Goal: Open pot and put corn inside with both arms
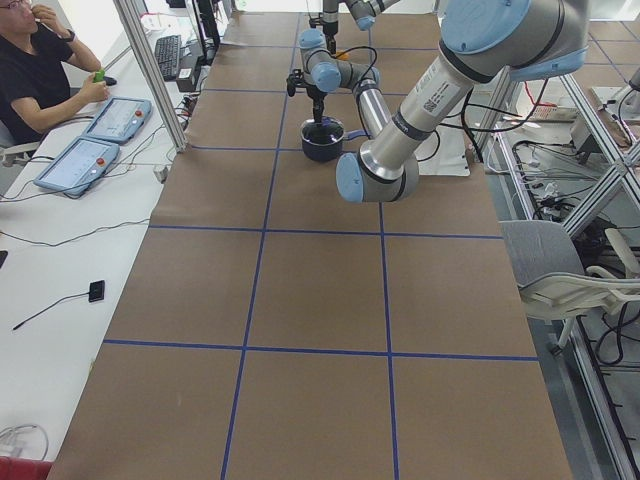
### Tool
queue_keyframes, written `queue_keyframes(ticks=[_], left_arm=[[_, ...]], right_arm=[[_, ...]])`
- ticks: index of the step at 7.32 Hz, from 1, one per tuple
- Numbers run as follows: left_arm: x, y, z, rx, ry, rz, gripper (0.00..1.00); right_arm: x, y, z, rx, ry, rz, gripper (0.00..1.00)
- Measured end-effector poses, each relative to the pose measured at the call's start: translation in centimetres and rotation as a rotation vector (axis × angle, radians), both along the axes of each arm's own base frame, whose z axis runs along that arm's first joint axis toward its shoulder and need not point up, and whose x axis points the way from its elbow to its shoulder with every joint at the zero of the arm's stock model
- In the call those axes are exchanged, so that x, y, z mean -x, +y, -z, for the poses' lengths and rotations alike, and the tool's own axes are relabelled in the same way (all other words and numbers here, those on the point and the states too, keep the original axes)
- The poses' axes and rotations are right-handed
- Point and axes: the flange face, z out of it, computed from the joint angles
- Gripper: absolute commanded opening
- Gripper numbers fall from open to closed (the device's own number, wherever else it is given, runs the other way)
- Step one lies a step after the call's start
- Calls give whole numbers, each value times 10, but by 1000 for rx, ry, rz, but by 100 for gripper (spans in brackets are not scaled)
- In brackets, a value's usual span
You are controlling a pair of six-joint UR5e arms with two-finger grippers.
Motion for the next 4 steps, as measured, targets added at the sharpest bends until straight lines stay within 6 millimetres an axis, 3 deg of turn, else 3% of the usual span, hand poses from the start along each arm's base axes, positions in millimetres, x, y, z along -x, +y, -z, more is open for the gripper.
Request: queue_keyframes(ticks=[2, 4], left_arm=[[-9, -2, -7, -1, 2, -4, 94], [-12, -3, -10, 0, 2, -5, 77]], right_arm=[[0, 0, 1, -2, 0, 0, 100], [1, 0, 1, -2, 0, 1, 100]])
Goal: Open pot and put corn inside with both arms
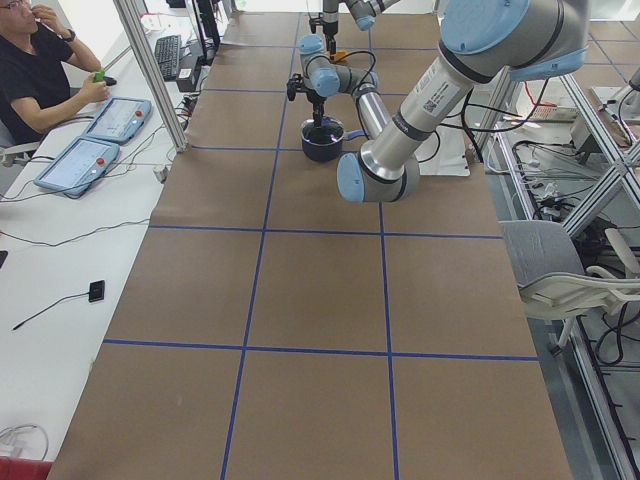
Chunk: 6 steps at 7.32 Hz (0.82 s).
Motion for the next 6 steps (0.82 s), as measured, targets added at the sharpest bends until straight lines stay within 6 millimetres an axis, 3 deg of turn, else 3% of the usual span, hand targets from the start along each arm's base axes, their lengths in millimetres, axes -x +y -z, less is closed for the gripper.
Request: queue_keyframes(ticks=[3, 6], left_arm=[[0, 0, -1, 4, 0, 1, 51], [2, 1, 2, 4, 6, -2, 51]], right_arm=[[1, 0, 0, -2, 1, 3, 100], [2, 1, -1, -3, 5, 5, 100]])
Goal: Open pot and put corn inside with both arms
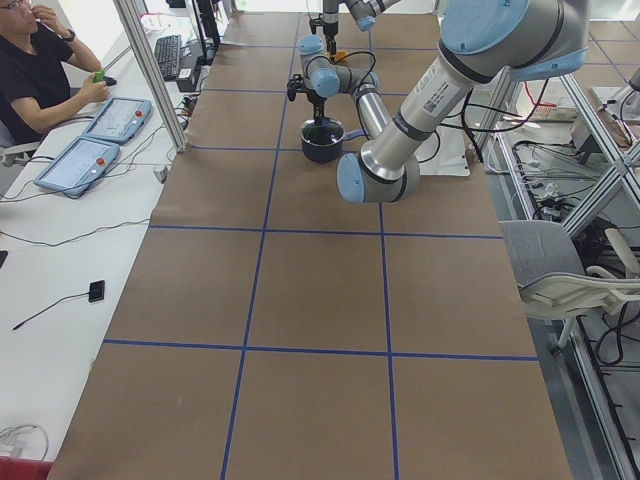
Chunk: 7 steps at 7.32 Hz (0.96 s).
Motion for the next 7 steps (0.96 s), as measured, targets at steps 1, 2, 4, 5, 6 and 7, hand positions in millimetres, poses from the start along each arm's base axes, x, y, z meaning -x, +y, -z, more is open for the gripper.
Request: queue_keyframes(ticks=[1, 2, 4, 5, 6, 7], left_arm=[[3, 1, 4, -4, 8, -1, 51], [11, 1, 10, -11, 21, 3, 51], [34, -12, 18, -19, 42, 23, 51], [50, -25, 16, -13, 53, 26, 51], [68, -39, 7, -16, 58, 24, 51], [85, -53, -5, -27, 56, 23, 51]], right_arm=[[0, 1, -1, -8, 8, 3, 100], [0, 2, -5, -15, 19, 11, 100], [1, 10, -12, -21, 34, 38, 81], [3, 16, -15, -27, 41, 58, 62], [3, 21, -18, -36, 47, 80, 51], [2, 24, -20, -48, 51, 100, 47]])
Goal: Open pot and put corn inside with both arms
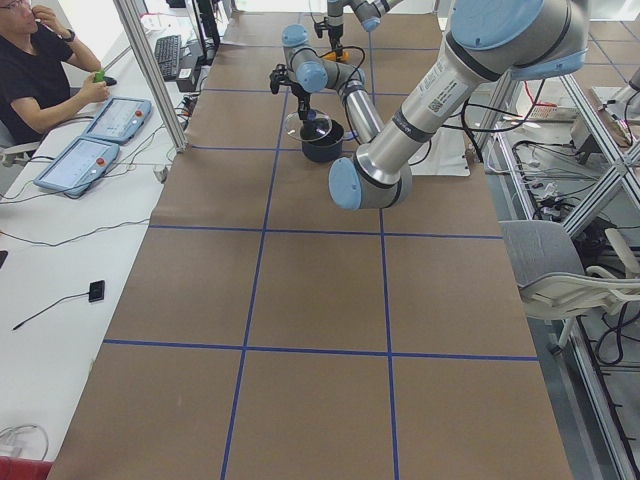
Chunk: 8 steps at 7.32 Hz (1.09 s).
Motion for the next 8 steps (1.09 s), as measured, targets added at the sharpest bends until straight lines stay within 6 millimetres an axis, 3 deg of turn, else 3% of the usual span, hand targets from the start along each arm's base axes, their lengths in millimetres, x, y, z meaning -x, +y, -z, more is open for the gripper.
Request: queue_keyframes(ticks=[2, 4, 6, 8], left_arm=[[23, -19, -14, 2, 4, -4, 51], [36, -25, -25, -6, 5, -11, 51], [67, -29, -59, -47, -9, -18, 52], [112, -35, -107, -106, -35, -41, 52]], right_arm=[[-3, 4, 2, -22, -1, 23, 35], [-5, 7, 8, -34, -9, 32, 35], [-8, 2, 25, -53, -33, 26, 35], [-1, -13, 60, -66, -57, 22, 35]])
